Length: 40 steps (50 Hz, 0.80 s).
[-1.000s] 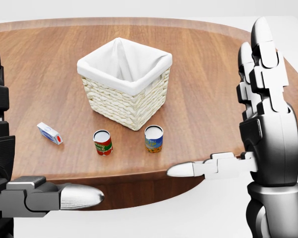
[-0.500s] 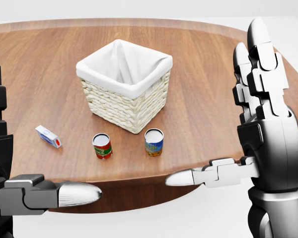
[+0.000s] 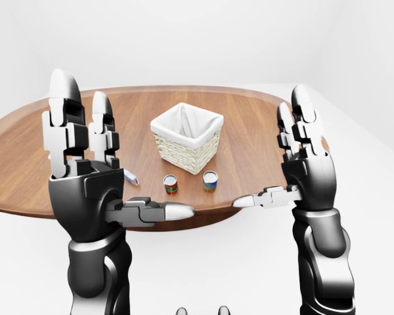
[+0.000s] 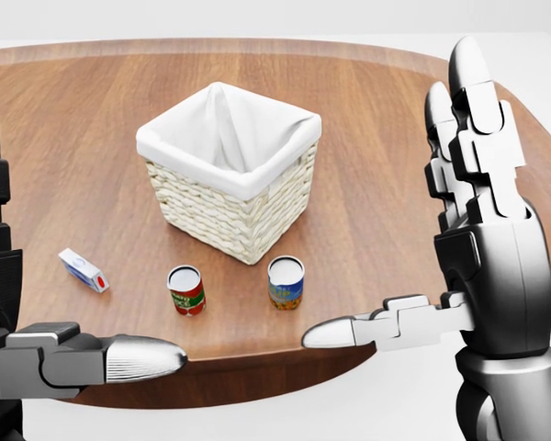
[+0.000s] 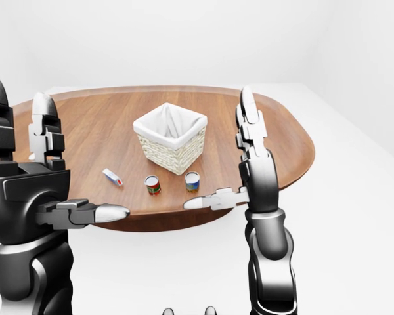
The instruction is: Pick up the alphabet soup and the cream cheese box, and put them in the basket.
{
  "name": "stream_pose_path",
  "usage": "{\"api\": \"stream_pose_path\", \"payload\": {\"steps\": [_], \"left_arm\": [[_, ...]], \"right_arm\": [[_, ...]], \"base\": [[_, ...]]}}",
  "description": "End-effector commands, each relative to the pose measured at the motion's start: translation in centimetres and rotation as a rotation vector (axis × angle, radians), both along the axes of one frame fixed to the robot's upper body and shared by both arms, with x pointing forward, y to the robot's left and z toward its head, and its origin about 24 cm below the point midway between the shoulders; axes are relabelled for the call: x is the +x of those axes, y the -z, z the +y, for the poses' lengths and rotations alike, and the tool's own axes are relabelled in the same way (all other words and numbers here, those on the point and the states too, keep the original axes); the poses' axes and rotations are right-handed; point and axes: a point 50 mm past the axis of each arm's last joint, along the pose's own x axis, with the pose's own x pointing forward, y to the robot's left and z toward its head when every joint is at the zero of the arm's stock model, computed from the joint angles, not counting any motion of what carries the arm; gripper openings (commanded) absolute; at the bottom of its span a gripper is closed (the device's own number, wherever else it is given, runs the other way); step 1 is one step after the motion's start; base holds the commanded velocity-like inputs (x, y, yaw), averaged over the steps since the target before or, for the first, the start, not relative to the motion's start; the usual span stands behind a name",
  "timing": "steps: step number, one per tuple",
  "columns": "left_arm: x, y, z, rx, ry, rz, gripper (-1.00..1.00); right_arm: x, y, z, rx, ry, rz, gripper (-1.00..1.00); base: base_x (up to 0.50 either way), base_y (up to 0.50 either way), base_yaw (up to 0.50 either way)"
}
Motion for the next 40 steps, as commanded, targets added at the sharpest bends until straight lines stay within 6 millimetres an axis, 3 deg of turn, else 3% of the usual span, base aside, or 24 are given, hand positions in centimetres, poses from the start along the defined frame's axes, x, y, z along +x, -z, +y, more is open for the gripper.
{"api": "stream_pose_path", "payload": {"steps": [1, 22, 40], "left_arm": [[-0.10, -0.09, 0.05, -0.004, -0.002, -0.006, 1.00], [0.02, -0.08, 0.14, -0.010, -0.004, -0.004, 1.00], [0.26, 0.15, 0.11, -0.004, -0.005, 0.010, 1.00]], "right_arm": [[0.04, 0.13, 0.10, -0.007, -0.004, 0.007, 1.00], [-0.01, 0.11, 0.25, -0.014, -0.009, 0.005, 1.00], [0.02, 0.12, 0.47, -0.031, -0.012, 0.006, 1.00]], "base": [[0.05, 0.00, 0.00], [0.06, 0.00, 0.00], [0.20, 0.00, 0.00]]}}
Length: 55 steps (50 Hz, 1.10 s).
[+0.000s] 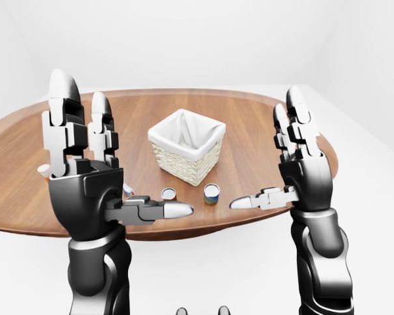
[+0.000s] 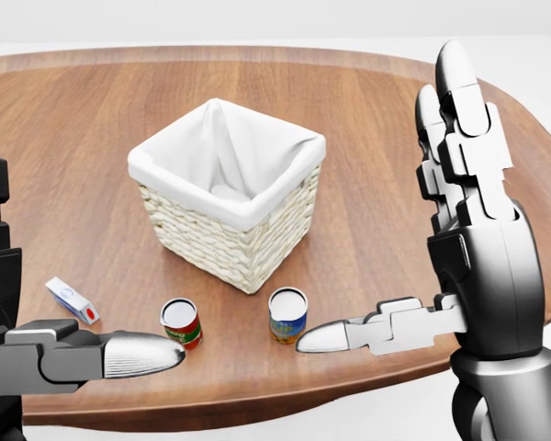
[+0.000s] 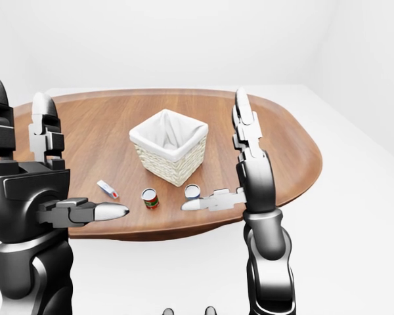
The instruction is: Pick up the alphabet soup and the cream cheese box, and put them in the basket.
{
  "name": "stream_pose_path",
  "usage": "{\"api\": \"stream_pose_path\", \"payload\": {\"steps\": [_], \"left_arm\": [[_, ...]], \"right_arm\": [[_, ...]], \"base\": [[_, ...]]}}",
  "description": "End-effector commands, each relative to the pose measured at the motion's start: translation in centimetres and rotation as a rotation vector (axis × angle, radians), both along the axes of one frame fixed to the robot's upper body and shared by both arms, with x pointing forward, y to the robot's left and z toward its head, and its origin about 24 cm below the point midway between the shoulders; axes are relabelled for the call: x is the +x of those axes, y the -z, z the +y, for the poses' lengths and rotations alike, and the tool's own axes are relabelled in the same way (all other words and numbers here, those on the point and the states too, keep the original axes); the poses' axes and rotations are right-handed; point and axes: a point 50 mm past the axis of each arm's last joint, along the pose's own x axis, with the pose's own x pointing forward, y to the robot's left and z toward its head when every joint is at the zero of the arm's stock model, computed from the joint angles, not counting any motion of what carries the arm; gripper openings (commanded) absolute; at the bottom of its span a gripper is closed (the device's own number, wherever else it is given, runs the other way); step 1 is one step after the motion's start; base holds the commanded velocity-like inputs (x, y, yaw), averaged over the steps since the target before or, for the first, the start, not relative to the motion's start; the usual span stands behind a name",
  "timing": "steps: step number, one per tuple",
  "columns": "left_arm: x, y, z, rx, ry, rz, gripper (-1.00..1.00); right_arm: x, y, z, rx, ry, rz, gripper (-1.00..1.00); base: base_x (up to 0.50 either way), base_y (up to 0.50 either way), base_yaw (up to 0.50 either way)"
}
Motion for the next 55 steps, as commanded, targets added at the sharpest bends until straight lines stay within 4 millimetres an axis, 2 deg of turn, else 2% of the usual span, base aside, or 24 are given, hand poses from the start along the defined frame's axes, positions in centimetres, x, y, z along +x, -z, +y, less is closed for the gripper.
{"api": "stream_pose_path", "payload": {"steps": [1, 55], "left_arm": [[0.09, 0.09, -0.01, 0.002, 0.000, 0.006, 1.00], [0.02, -0.04, 0.04, -0.004, -0.005, -0.002, 1.00]], "right_arm": [[0.06, 0.13, 0.11, -0.010, -0.001, 0.006, 1.00], [0.06, 0.24, 0.25, -0.022, -0.006, 0.012, 1.00]], "base": [[0.20, 0.00, 0.00], [0.16, 0.00, 0.00]]}}
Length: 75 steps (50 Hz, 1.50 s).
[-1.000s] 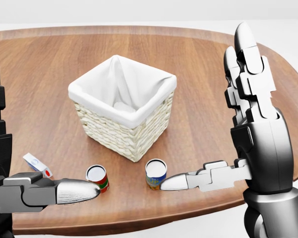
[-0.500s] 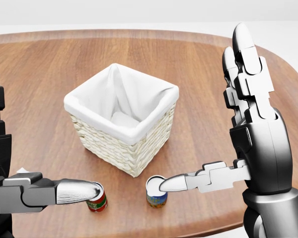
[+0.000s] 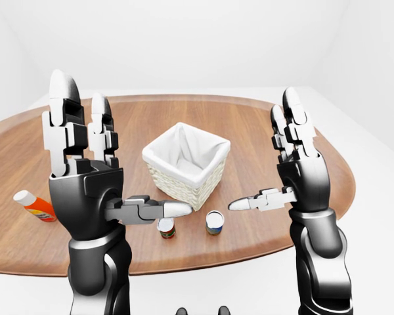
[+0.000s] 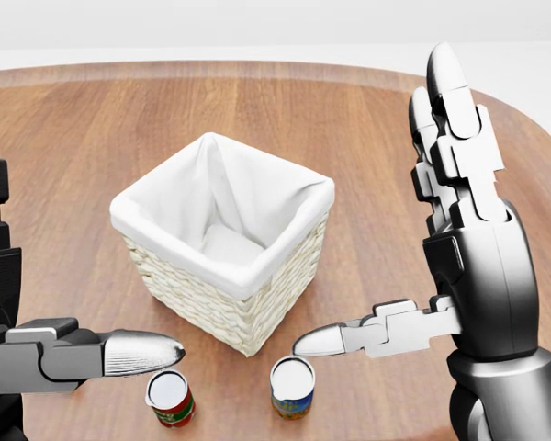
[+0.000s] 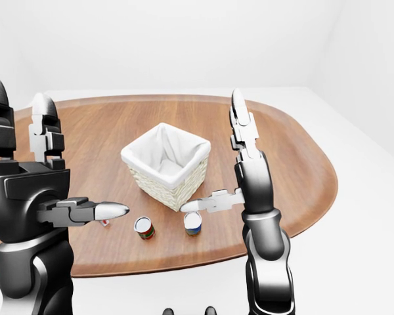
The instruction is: Pick up the alphabet soup and the cream cheese box, and put them in the basket.
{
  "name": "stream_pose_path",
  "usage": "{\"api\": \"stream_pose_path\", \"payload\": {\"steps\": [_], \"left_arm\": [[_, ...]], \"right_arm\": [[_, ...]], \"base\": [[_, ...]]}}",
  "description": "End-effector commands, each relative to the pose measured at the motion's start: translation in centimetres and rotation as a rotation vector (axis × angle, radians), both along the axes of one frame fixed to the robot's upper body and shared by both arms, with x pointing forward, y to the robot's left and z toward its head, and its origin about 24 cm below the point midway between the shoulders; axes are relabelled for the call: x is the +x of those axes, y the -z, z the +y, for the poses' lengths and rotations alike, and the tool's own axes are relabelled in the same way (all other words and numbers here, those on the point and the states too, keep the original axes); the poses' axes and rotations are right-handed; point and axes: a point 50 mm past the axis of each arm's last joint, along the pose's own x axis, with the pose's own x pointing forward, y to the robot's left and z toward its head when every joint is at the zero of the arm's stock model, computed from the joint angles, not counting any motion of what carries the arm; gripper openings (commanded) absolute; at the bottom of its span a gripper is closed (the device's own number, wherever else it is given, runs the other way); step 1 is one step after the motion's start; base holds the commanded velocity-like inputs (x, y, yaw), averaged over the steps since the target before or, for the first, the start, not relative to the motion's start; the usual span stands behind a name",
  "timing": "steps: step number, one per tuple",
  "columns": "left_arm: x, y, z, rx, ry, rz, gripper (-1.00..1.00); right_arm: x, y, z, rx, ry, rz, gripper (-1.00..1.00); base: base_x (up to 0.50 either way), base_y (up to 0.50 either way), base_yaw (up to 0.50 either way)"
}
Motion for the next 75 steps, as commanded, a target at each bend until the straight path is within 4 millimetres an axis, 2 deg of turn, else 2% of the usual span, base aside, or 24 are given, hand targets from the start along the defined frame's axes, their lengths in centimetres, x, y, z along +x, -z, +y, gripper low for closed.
{"api": "stream_pose_path", "payload": {"steps": [1, 75], "left_arm": [[-0.03, -0.09, 0.01, -0.001, 0.000, -0.005, 1.00], [0.10, 0.09, -0.04, 0.005, 0.000, 0.005, 1.00]], "right_arm": [[0.10, 0.21, 0.02, -0.006, 0.001, 0.011, 1.00], [0.08, 0.10, 0.28, -0.030, 0.001, 0.004, 1.00]], "base": [[0.12, 0.00, 0.00], [0.09, 0.03, 0.00]]}}
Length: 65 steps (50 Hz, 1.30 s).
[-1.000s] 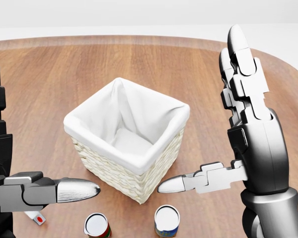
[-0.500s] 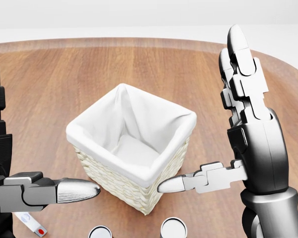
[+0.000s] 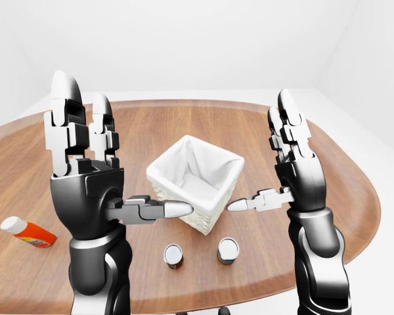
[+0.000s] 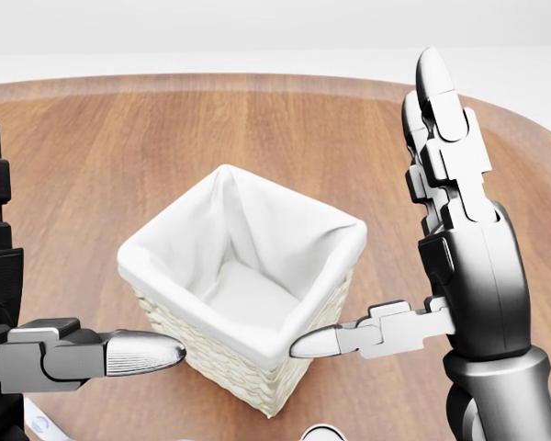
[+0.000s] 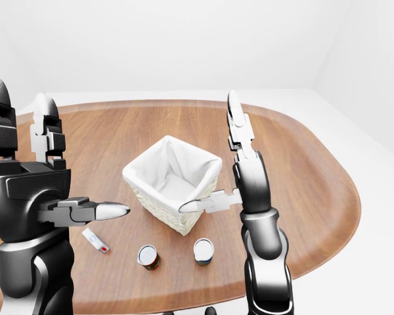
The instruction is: Pick up the alphabet soup and the cream cheese box, and put them in the basket.
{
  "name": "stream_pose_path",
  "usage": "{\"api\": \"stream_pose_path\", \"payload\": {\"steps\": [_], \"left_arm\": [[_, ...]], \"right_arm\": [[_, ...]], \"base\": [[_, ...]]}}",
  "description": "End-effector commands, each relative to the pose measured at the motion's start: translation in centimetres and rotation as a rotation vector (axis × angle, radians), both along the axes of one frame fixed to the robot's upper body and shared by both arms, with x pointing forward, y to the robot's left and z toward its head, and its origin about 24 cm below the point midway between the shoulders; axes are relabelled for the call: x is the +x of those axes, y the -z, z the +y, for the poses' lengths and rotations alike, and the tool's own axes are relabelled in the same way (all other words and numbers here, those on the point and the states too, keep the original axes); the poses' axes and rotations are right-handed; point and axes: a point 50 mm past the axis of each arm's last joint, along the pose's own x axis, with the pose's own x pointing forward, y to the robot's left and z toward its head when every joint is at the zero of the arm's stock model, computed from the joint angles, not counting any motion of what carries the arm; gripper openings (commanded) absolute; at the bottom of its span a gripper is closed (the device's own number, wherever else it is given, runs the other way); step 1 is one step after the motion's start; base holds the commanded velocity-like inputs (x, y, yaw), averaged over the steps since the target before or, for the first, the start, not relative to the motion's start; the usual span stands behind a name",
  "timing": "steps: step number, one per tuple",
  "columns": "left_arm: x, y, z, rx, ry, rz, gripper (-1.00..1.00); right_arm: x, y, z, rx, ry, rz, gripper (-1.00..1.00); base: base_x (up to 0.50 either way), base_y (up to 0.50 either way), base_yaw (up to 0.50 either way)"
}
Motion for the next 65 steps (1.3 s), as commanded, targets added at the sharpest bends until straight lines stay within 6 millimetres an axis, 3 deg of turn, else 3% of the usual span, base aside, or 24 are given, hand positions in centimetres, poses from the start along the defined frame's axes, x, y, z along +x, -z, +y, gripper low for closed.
{"api": "stream_pose_path", "payload": {"steps": [1, 65], "left_arm": [[0.03, 0.01, 0.00, 0.001, 0.000, 0.000, 1.00], [0.12, 0.06, 0.00, 0.001, -0.001, 0.004, 1.00]], "right_arm": [[-0.04, -0.08, 0.05, -0.002, -0.001, -0.004, 1.00], [-0.01, -0.15, -0.27, 0.021, 0.010, -0.008, 1.00]], "base": [[0.08, 0.00, 0.00], [0.05, 0.00, 0.00]]}}
